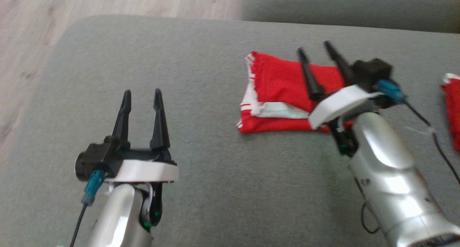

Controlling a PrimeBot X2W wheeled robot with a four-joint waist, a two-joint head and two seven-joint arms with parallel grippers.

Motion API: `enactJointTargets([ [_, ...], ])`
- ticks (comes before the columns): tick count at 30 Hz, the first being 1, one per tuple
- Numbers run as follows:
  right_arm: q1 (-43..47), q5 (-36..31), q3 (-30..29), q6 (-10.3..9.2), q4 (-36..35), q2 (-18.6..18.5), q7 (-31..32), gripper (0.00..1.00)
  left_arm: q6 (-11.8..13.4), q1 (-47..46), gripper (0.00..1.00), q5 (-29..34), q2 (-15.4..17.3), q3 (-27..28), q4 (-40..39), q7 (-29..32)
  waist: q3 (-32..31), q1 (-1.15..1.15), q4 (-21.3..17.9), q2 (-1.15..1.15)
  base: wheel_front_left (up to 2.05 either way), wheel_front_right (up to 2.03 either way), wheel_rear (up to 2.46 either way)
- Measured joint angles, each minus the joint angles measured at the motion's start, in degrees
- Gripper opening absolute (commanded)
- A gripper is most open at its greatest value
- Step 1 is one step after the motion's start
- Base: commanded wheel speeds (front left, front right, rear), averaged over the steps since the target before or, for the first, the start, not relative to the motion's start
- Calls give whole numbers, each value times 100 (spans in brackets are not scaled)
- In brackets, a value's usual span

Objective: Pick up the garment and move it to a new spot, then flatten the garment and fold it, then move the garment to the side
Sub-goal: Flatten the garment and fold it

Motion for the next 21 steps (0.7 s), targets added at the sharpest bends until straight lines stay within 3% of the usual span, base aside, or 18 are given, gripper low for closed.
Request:
enactJointTargets([
  [3, 588, -624, -994, 0, -740, -12, -1, 100, -44, 172, 100, 76, 0, 131, 16, 0, -99, 0, -220, 0, 0, 0, 0],
  [6, 1409, -1257, -1572, 0, -1439, -26, -1, 100, -73, 323, 100, 147, 0, 247, 20, 0, -194, 0, -452, 0, 0, 0, 0],
  [14, 2724, -1827, -1983, 0, -2760, 45, -1, 100, -147, 612, 100, 405, 2, 425, 15, 0, -398, 0, -875, 0, 0, 0, 0],
  [21, 3549, -1680, -2096, 0, -3279, 100, -1, 100, -188, 1160, 100, 457, 4, 570, 13, 1, -576, -1, -1054, 0, 0, 0, 0],
])
